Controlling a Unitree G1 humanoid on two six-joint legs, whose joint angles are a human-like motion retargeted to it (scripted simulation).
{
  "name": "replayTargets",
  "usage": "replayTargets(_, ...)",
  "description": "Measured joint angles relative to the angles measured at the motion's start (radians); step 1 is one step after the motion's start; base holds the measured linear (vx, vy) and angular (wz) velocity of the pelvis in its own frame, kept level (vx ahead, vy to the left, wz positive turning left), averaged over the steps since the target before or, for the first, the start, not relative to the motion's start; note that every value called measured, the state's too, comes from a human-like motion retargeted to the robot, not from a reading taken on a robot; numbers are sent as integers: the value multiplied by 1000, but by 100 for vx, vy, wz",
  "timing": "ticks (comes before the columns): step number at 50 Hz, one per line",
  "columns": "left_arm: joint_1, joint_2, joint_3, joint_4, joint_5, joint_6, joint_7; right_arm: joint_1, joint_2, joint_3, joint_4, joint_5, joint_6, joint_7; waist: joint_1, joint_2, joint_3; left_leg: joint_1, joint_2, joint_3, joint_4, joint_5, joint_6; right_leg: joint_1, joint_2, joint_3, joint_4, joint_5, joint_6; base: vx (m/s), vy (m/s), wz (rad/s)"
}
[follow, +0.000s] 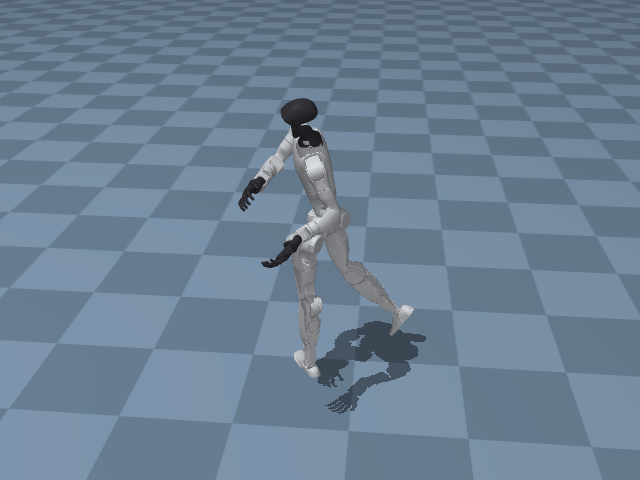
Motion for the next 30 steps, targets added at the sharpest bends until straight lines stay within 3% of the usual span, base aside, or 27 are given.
replayTargets(2,17,11,48,61,143,18,-4,-43,23,2,7,-11,-16,46,-1,-1,6,2,-9,-26,-7,7,-6,15,26,72,-1,9,20,6,-3,76)
replayTargets(10,-26,4,207,26,288,-5,172,-148,47,-35,-94,101,-53,204,4,-8,-11,11,-36,-53,-19,15,-9,73,58,268,-28,-13,80,3,-5,27)
replayTargets(13,-59,67,213,-21,273,-9,197,-207,26,-44,-169,125,-62,189,-6,-4,-36,13,-35,-30,-18,13,-14,82,47,275,-31,-53,85,0,-9,-29)
replayTargets(15,-147,67,231,-161,-20,-149,266,-258,39,-52,-210,116,-52,107,-20,-9,-39,18,-38,4,-17,14,-9,71,19,252,-17,-107,67,-4,-8,-75)
replayTargets(19,-182,226,289,-190,59,-157,326,-307,8,-83,-279,73,-66,16,-51,21,-99,30,-29,97,-2,5,-21,11,-106,5,-11,-280,-43,-5,-11,-117)
replayTargets(25,-286,527,288,-262,302,-152,438,-322,-73,-101,-393,34,-94,-78,-110,80,-184,41,-18,310,58,-21,-58,-45,-326,-576,-90,-488,-178,-8,-19,-191)
replayTargets(28,-386,715,259,-279,448,-114,539,-317,-115,-121,-477,19,-105,-97,-171,115,-217,34,2,449,123,-46,-68,-18,-368,-864,-143,-533,-219,-8,-25,-241)
replayTargets(30,-478,815,221,-288,584,-56,641,-287,-163,-136,-538,26,-113,-88,-213,158,-241,28,23,543,174,-62,-60,0,-363,-972,-198,-545,-220,-5,-27,-237)
